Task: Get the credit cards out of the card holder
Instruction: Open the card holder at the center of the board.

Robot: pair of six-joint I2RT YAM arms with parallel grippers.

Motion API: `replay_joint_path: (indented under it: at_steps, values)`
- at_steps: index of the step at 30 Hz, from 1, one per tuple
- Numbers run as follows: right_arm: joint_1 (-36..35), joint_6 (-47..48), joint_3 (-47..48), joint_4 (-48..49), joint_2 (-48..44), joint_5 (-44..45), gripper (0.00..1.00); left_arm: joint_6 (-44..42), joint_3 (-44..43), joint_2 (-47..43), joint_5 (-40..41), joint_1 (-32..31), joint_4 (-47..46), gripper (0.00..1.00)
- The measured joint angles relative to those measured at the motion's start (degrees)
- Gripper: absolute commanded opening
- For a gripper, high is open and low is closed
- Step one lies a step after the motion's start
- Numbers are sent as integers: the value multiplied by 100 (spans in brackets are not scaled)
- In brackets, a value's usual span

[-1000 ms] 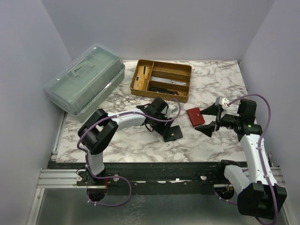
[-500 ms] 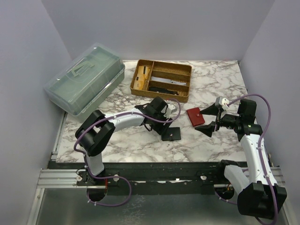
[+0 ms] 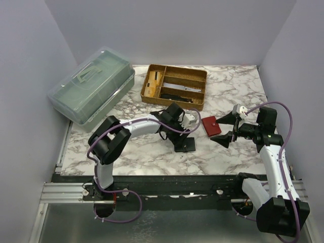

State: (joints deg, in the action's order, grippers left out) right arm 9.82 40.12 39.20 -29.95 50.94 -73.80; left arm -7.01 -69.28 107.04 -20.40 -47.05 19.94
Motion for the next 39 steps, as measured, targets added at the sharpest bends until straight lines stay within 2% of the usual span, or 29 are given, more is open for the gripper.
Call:
replay_joint_path:
  at_steps: [4, 8, 13, 14, 21, 27, 31, 36, 39]
  values:
    - [0, 2, 0, 0, 0, 0, 100, 11, -63, 90, 39, -26, 31, 54]
    - [0, 2, 0, 0, 0, 0, 100, 127, -68, 87, 166, -70, 31, 39]
    - [0, 4, 0, -9, 0, -2, 100, 529, 138, -37, 372, -109, -269, 4]
    - [0, 7, 0, -15, 4, -2, 100, 671, 258, -94, 407, -125, -424, 0]
    - [0, 201, 0, -264, 219, -48, 100, 2133, 1370, -704, 669, -212, -1609, 0]
    - [-94, 485, 20, -581, 605, -61, 99, 4360, 2785, -1366, 883, -361, -3062, 0]
    - [-531, 463, 61, -584, 957, 50, 95, 5733, 3241, -1412, 1252, -516, -3825, 0]
    - [-1368, 175, 61, -302, 1266, 581, 90, 7110, 3333, -1412, 2267, -1049, -4089, 0]
    - [-1958, 269, 63, -199, 1462, 1027, 91, 7788, 3047, -1375, 2848, -1300, -3585, 0]
